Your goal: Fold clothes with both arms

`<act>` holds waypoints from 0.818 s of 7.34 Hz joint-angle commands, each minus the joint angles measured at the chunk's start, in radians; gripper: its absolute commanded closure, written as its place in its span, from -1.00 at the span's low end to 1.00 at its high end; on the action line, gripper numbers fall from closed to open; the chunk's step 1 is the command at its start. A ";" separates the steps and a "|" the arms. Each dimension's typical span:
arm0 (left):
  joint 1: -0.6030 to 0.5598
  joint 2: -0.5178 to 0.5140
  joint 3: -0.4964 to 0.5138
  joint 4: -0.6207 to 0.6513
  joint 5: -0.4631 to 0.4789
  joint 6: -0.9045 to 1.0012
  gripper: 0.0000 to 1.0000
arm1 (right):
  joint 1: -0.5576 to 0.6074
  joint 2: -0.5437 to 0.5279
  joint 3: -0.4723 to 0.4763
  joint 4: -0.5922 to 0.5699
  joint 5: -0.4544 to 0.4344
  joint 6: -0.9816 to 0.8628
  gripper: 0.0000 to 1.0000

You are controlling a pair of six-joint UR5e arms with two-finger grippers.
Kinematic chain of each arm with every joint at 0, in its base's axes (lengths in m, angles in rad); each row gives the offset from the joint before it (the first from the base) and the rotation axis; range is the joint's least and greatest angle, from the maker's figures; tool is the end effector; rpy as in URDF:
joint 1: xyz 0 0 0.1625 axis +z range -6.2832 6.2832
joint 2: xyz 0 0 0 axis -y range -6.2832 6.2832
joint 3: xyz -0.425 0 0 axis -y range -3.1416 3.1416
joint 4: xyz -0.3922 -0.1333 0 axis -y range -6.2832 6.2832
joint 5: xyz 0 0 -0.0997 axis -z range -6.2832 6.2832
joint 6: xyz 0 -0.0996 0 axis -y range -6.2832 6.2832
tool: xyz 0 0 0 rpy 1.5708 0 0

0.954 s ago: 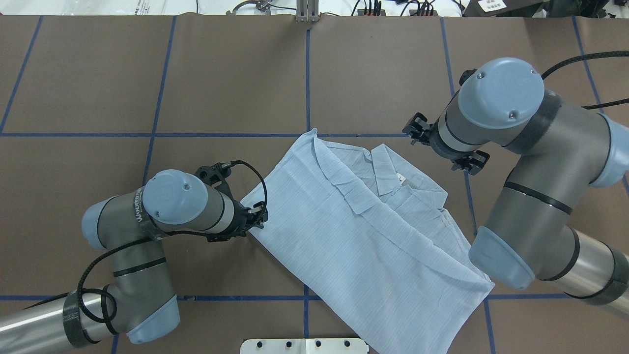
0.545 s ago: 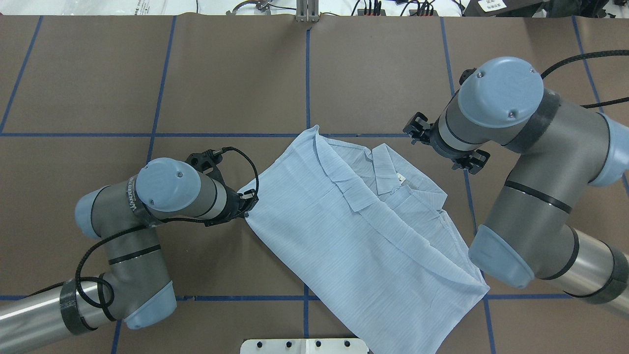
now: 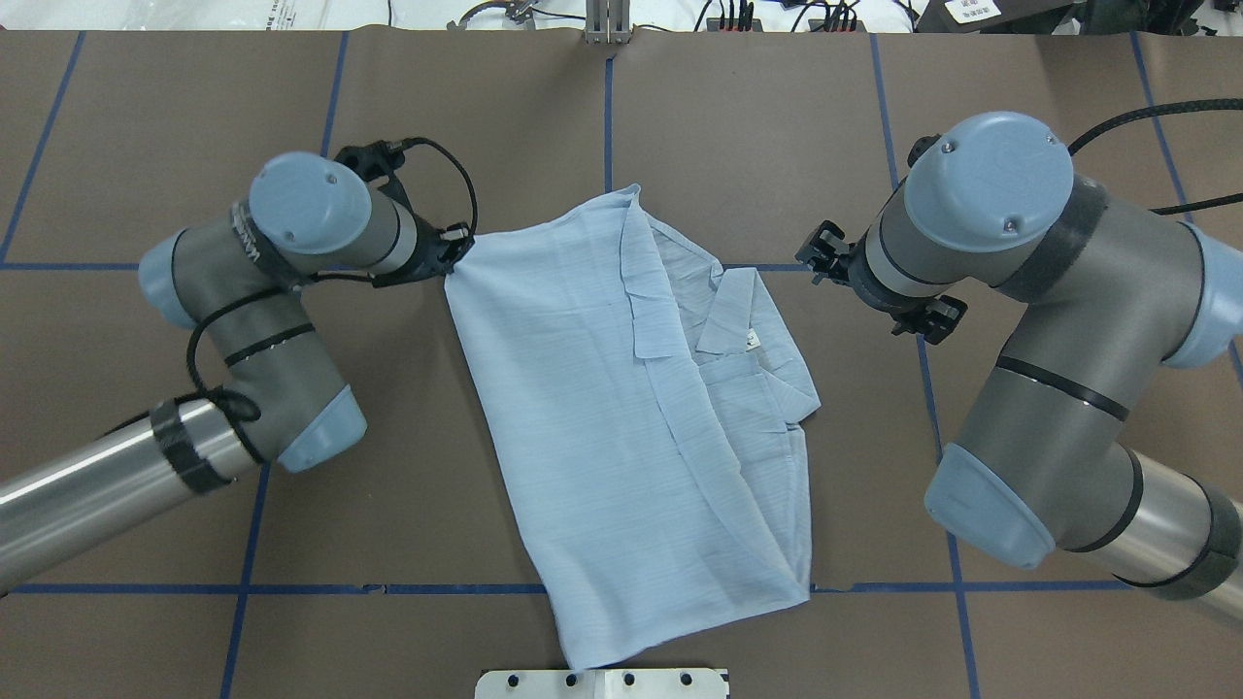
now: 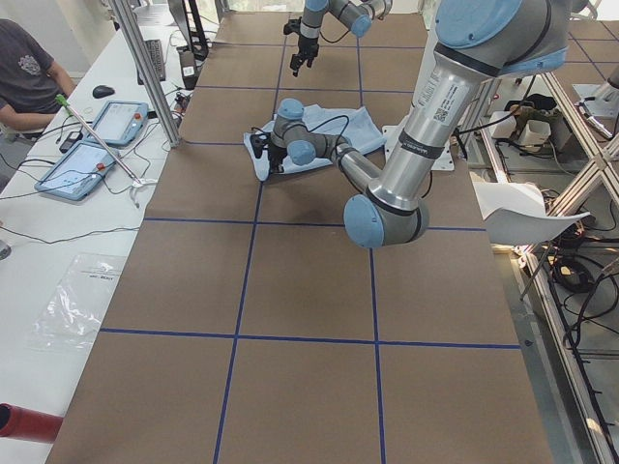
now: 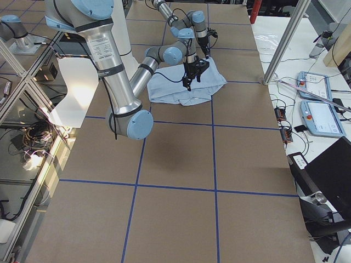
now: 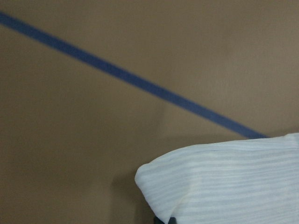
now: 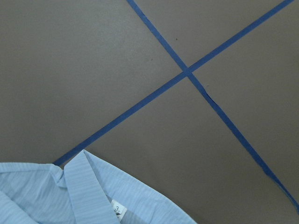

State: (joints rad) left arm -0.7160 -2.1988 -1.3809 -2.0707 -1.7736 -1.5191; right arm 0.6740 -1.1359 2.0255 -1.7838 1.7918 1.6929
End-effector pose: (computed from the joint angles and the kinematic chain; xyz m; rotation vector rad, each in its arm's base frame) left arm 0.4858 -0.5728 0.3173 0.1781 0.9482 -0.5177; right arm -0.3716 -0.4395 0.2566 -0.0213 -0.7209 0.6875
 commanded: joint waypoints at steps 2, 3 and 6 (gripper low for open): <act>-0.140 -0.173 0.358 -0.241 -0.004 0.137 -0.14 | -0.055 -0.001 -0.001 0.154 0.025 0.108 -1.00; -0.148 -0.164 0.309 -0.226 -0.019 0.142 -0.16 | -0.071 0.004 -0.001 0.161 0.021 0.110 -1.00; -0.163 0.150 -0.255 -0.054 -0.167 0.149 -0.17 | -0.257 0.021 -0.011 0.216 -0.068 0.094 -1.00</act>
State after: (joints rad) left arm -0.8759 -2.1886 -1.3951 -2.1962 -1.8997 -1.3744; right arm 0.5149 -1.1208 2.0187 -1.5731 1.7845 1.7988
